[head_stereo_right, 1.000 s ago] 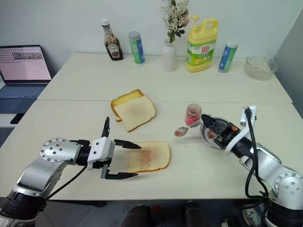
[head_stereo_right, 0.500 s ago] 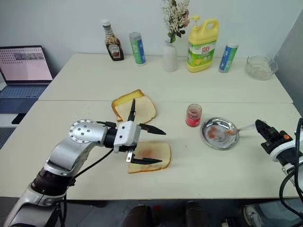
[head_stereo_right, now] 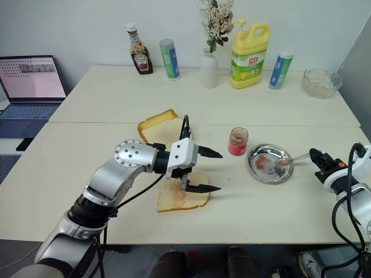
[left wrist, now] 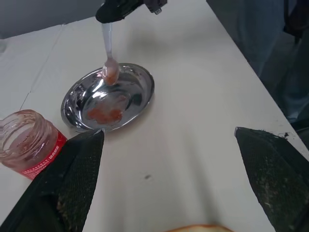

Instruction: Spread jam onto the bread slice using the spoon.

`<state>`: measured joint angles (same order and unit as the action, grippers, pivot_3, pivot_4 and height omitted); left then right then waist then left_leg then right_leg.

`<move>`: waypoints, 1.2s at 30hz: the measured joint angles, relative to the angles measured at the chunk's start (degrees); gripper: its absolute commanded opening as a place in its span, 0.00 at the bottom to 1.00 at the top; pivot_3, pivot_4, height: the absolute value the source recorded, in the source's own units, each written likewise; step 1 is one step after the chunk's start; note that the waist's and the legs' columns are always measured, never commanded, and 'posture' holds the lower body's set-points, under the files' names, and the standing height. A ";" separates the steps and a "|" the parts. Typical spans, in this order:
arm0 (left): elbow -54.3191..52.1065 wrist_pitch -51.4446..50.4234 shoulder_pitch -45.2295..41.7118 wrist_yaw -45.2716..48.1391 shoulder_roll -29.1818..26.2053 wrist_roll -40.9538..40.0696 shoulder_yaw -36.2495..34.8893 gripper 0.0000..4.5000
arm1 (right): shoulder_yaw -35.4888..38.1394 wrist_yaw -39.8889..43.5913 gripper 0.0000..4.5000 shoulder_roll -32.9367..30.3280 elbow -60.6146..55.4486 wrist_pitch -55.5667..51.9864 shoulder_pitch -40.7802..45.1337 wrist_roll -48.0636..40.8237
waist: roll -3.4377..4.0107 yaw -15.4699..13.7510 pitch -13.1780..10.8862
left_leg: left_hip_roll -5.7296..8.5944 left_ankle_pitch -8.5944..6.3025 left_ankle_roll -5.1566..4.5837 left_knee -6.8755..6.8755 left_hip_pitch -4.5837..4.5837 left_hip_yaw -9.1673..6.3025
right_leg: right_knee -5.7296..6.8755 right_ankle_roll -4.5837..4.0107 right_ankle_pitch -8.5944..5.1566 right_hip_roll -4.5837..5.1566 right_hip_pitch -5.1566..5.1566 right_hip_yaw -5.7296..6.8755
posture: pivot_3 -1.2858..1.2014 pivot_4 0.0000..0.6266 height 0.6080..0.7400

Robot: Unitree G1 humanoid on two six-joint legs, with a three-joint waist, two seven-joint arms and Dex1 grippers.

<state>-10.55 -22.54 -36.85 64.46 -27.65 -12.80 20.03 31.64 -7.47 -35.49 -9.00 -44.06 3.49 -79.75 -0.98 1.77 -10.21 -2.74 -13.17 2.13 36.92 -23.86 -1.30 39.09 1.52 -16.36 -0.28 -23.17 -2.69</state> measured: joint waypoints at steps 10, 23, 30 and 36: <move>0.90 -1.98 -1.82 -2.65 3.72 0.64 1.13 1.00 | -1.28 3.46 0.01 0.48 4.47 -0.77 2.75 5.37 | 0.03 0.02 0.02 | 0.00 0.00 0.00 0.03 0.03 0.01 | 0.02 0.01 0.03 -0.01 0.01 -0.02 | 0.52 0.24 1.00; 1.09 -2.69 -1.78 -3.61 3.47 0.59 1.13 1.00 | -1.05 5.99 0.62 0.09 8.32 -2.88 3.97 12.38 | 0.06 -0.03 0.03 | 0.01 0.00 0.00 0.04 0.02 0.01 | 0.01 0.00 0.04 0.00 0.03 -0.02 | 0.52 0.24 1.00; 1.09 -2.97 -1.74 -3.78 2.83 0.59 1.01 1.00 | 2.57 6.31 0.99 -0.14 8.31 -2.83 3.85 14.78 | 0.06 -0.05 0.03 | 0.02 0.00 0.00 0.04 0.03 0.01 | 0.01 0.01 0.03 0.00 0.03 -0.02 | 0.52 0.24 1.00; 1.08 -2.77 -0.92 -4.29 1.89 0.52 0.08 1.00 | 6.45 7.17 0.99 -0.14 4.40 -1.52 2.59 15.92 | 0.09 -0.03 0.05 | 0.01 0.00 0.00 0.03 0.03 0.01 | 0.01 0.01 0.03 0.00 0.03 -0.02 | 0.52 0.24 1.00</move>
<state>-9.47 -25.31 -37.77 60.16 -25.75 -12.28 20.11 38.09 -0.31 -35.63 -4.59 -45.58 6.08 -63.83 -0.89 1.74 -10.15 -2.73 -13.16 2.13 36.95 -23.83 -1.30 39.10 1.54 -16.33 -0.27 -23.14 -2.71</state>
